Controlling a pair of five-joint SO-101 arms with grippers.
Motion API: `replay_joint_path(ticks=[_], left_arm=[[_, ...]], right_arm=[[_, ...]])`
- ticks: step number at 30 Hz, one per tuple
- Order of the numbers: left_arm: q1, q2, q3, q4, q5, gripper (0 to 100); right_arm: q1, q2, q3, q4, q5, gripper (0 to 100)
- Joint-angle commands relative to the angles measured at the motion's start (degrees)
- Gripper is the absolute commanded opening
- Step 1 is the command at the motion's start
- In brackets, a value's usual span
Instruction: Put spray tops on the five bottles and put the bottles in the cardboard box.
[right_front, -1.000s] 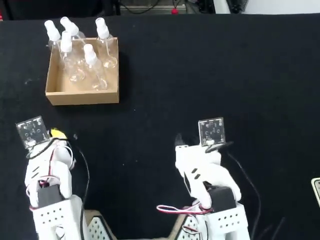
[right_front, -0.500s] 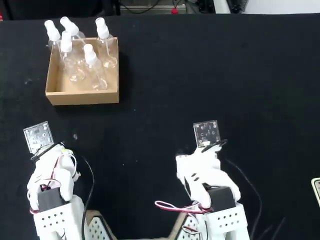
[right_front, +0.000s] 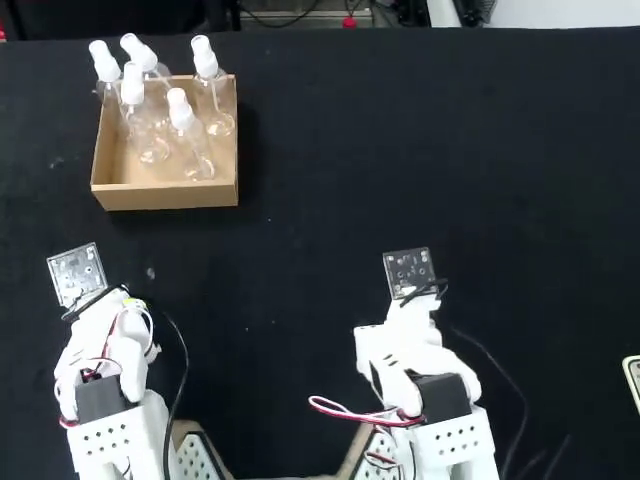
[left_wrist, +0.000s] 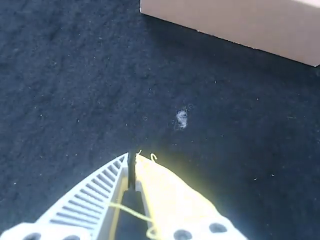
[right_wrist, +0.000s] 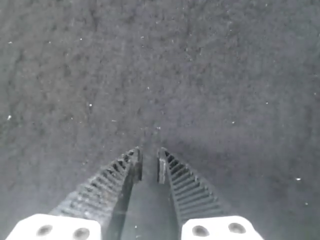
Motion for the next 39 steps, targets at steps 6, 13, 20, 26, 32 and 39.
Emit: replay_joint_path(ticks=[6,13,20,26,32,39], left_arm=[[5.32,-0.88,0.48,0.18,0.09,3],[6.99,-1.32,0.48,0.18,0.09,3],[6.81,-1.32,0.48,0.18,0.09,3],[6.81,-1.32,0.48,0.18,0.09,3],[6.81,-1.32,0.48,0.18,0.09,3],[6.81,-1.32,0.48,0.18,0.09,3]], right_arm=[[11.43,-5.58,-0.31,0.62,0.35,5.7],[18.2,-5.67,-0.31,0.62,0.26,5.7],[18.37,-5.58,-0.31,0.62,0.26,5.7],[18.37,-5.58,-0.31,0.62,0.26,5.7],[18.37,-5.58,-0.31,0.62,0.26,5.7],[18.37,-5.58,-0.31,0.62,0.26,5.7]])
